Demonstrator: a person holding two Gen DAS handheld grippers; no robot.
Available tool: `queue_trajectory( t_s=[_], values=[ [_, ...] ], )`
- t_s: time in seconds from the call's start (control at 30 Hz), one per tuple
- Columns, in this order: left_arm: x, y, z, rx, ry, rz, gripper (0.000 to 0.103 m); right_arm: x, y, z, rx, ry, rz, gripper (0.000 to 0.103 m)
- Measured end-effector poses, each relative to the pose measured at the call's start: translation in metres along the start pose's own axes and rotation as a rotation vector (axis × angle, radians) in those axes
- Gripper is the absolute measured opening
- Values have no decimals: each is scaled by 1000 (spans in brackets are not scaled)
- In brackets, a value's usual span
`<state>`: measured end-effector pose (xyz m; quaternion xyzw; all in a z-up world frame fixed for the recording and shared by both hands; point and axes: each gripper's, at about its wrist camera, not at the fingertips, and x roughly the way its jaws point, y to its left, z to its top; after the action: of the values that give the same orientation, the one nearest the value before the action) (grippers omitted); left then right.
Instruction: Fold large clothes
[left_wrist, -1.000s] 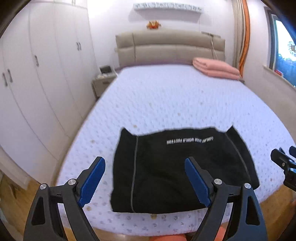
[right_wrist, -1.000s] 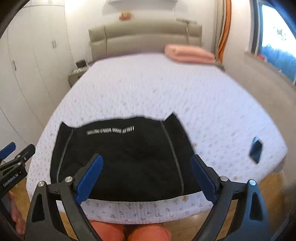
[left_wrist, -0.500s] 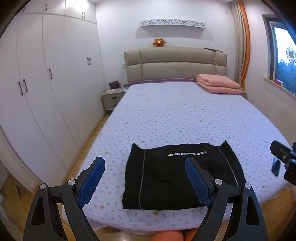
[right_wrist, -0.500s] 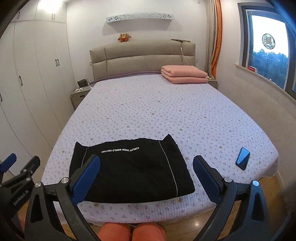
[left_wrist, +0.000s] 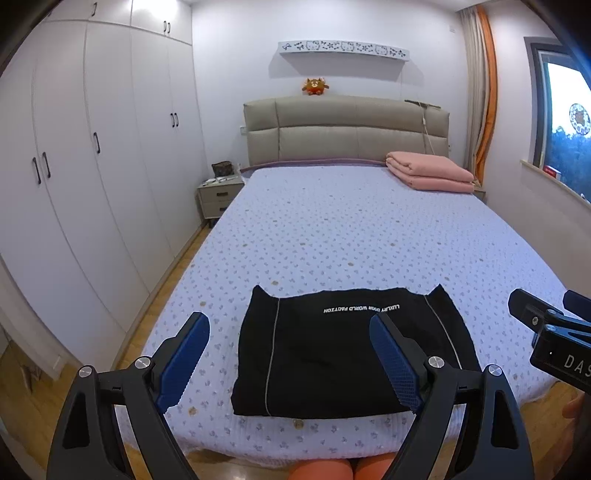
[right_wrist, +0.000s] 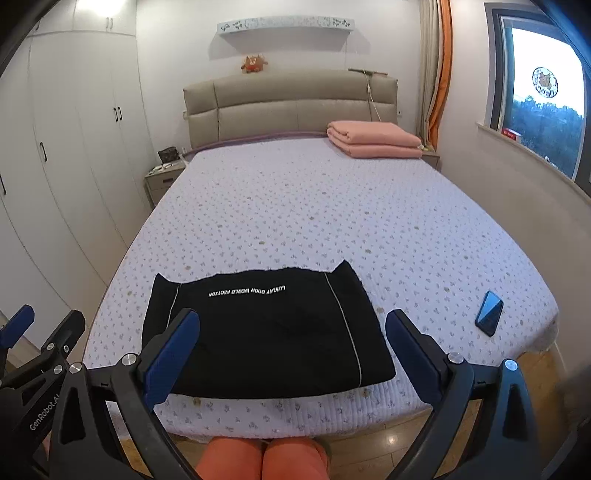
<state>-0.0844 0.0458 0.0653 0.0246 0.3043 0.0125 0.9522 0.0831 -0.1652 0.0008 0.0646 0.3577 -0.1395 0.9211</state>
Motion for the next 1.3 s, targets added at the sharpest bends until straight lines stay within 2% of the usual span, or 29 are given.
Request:
queue_trajectory(
  t_s=[0.73, 1.3],
  values=[
    [3, -18, -3, 27, 25, -20, 90, 7, -7, 0, 15, 30, 15, 101],
    [-8, -14, -4, 19, 6, -26, 90, -3, 3, -1, -4, 22, 21, 101]
  ],
)
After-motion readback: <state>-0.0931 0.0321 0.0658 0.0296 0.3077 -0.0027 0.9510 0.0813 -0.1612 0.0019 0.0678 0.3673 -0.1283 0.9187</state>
